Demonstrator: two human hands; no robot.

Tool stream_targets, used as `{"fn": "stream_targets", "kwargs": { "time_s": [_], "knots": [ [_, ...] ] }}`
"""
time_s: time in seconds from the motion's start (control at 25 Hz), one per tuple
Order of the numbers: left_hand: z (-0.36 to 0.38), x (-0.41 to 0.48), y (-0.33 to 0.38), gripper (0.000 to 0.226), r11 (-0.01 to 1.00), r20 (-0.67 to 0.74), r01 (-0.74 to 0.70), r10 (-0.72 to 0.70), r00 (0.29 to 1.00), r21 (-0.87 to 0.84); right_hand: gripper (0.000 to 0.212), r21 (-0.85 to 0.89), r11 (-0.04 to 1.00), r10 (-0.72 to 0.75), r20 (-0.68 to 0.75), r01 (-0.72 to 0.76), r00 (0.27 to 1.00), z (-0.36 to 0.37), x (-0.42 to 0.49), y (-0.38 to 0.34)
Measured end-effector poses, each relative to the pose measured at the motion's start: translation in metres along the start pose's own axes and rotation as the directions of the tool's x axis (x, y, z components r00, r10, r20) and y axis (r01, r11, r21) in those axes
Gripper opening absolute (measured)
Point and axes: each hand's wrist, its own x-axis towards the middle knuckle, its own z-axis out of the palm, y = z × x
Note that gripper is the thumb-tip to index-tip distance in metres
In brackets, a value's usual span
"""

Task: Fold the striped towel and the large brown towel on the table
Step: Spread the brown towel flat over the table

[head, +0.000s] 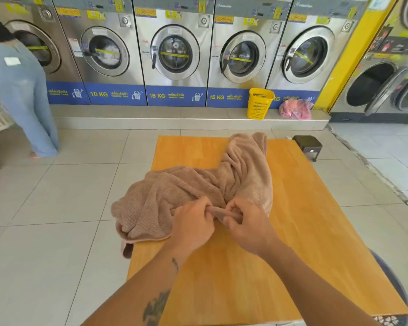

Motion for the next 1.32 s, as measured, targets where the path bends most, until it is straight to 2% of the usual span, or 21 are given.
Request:
{"fn": "stream_targets", "kwargs": {
  "time_s": [0.08, 0.12, 0.2, 0.28, 0.32, 0.4, 0.44, 0.52, 0.6, 0.64, 0.76, 0.84, 0.88, 0.92, 1.0, 1.12, 1.2, 1.24, 1.32],
  "knots": [
    [-0.004, 0.007, 0.011, 0.019, 0.999, -0.044, 0.022, -0.024, 0.999, -0.027, 0.014, -0.226, 0.969, 0.119, 0.094, -0.095, 0.988, -0.009, -0.006, 0.031],
    [-0.005, 0.008, 0.021, 0.019, 1.000, -0.081, -0.015, 0.014, 0.997, -0.010, 0.013, -0.348, 0.925, 0.194, 0.093, -0.150, 0.977, -0.015, -0.006, 0.050],
    [0.001, 0.007, 0.041, 0.017, 0.998, -0.168, -0.055, 0.056, 0.984, 0.013, 0.009, -0.485, 0.838, 0.294, 0.020, -0.248, 0.956, -0.033, -0.002, 0.086],
    [0.009, -0.001, 0.045, 0.018, 1.000, -0.232, 0.002, -0.004, 0.973, -0.008, 0.037, -0.578, 0.751, 0.366, -0.037, -0.319, 0.930, -0.053, 0.007, 0.115],
    [0.015, -0.005, 0.046, 0.020, 0.998, -0.268, 0.064, -0.064, 0.961, -0.011, 0.044, -0.600, 0.717, 0.397, -0.067, -0.355, 0.916, -0.066, 0.011, 0.131],
    [0.024, -0.009, 0.048, 0.019, 0.979, -0.332, 0.201, -0.195, 0.923, -0.017, 0.037, -0.564, 0.695, 0.452, -0.140, -0.446, 0.881, -0.094, 0.014, 0.165],
    [0.028, -0.011, 0.050, 0.019, 0.969, -0.347, 0.246, -0.228, 0.910, 0.008, 0.031, -0.509, 0.711, 0.468, -0.175, -0.486, 0.866, -0.106, 0.014, 0.179],
    [0.038, -0.009, 0.061, 0.018, 0.957, -0.294, 0.272, -0.233, 0.927, 0.097, 0.028, -0.333, 0.788, 0.473, -0.211, -0.518, 0.855, -0.126, 0.011, 0.195],
    [0.051, -0.005, 0.079, 0.014, 0.963, -0.149, 0.219, -0.195, 0.969, 0.160, 0.030, -0.128, 0.896, 0.399, -0.192, -0.426, 0.896, -0.140, 0.010, 0.195],
    [0.059, -0.003, 0.093, 0.022, 0.964, -0.044, 0.176, -0.171, 0.984, 0.198, 0.033, -0.073, 0.942, 0.314, -0.166, -0.329, 0.935, -0.143, 0.008, 0.189],
    [0.084, 0.010, 0.152, 0.065, 0.968, 0.252, 0.036, -0.100, 0.963, 0.249, 0.037, -0.009, 0.998, 0.068, -0.121, -0.070, 0.990, -0.149, 0.005, 0.157],
    [0.100, 0.022, 0.181, 0.079, 0.970, 0.300, 0.016, -0.091, 0.950, 0.243, 0.037, 0.013, 1.000, -0.016, -0.125, 0.018, 0.992, -0.153, 0.001, 0.138],
    [0.104, 0.028, 0.188, 0.071, 0.973, 0.274, 0.006, -0.071, 0.959, 0.231, 0.038, 0.008, 0.999, -0.045, -0.122, 0.046, 0.991, -0.154, -0.003, 0.133],
    [0.102, 0.032, 0.194, 0.050, 0.976, 0.203, -0.018, -0.027, 0.979, 0.217, 0.038, -0.012, 0.998, -0.058, -0.118, 0.057, 0.991, -0.156, -0.006, 0.130],
    [0.090, 0.040, 0.200, 0.008, 0.989, -0.043, 0.018, -0.011, 0.999, 0.147, 0.037, -0.140, 0.990, -0.024, -0.094, 0.011, 0.995, -0.160, -0.014, 0.138],
    [0.060, 0.046, 0.194, 0.011, 0.992, -0.367, 0.127, -0.113, 0.923, 0.013, 0.028, -0.475, 0.858, 0.156, -0.121, -0.195, 0.980, -0.176, -0.018, 0.176],
    [0.048, 0.041, 0.170, 0.011, 0.973, -0.408, 0.225, -0.226, 0.885, -0.052, 0.023, -0.500, 0.777, 0.315, -0.215, -0.382, 0.924, -0.193, -0.025, 0.200],
    [0.045, 0.037, 0.157, 0.012, 0.964, -0.371, 0.261, -0.257, 0.892, -0.041, 0.021, -0.450, 0.771, 0.375, -0.253, -0.451, 0.892, -0.202, -0.028, 0.210],
    [0.051, 0.025, 0.139, 0.012, 0.953, -0.194, 0.293, -0.275, 0.942, 0.071, 0.017, -0.371, 0.795, 0.384, -0.303, -0.479, 0.872, -0.213, -0.030, 0.222]
  ]
}}
